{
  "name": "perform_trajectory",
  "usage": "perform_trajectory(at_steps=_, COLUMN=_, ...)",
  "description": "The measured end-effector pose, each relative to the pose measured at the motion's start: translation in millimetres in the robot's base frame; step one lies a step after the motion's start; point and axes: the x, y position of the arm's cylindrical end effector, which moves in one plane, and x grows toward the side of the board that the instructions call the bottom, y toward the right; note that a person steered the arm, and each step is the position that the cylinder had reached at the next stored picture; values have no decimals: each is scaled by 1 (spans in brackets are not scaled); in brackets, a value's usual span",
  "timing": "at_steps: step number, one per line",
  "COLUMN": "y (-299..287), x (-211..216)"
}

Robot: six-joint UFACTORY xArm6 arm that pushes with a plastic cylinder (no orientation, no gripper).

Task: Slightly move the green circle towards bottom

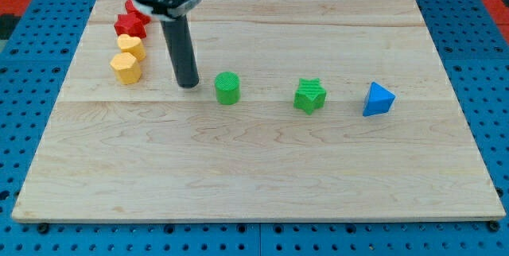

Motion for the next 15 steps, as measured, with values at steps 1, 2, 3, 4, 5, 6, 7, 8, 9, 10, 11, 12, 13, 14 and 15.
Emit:
perform_trajectory(at_steps=1, y=20, x=-33)
perform_trajectory(at_steps=2, y=52, x=-37)
perform_trajectory(at_steps=3, y=57, x=-26)
perform_trajectory(at_steps=4, y=42, x=-7)
perform_trajectory(at_steps=5, y=42, x=4)
perform_trajectory(at_steps=6, y=48, x=5)
perform_trajectory(at_steps=7, y=49, x=5)
perform_trajectory(at_steps=8, y=49, x=7)
perform_trajectory(at_steps=9, y=49, x=8)
perform_trajectory(at_steps=10, y=49, x=9)
perform_trajectory(at_steps=11, y=49, x=13)
perform_trajectory(at_steps=12, y=49, x=16)
perform_trajectory(at_steps=13, y=37, x=15)
perform_trajectory(at_steps=14, y=8, x=16)
perform_trajectory(at_steps=15, y=7, x=43)
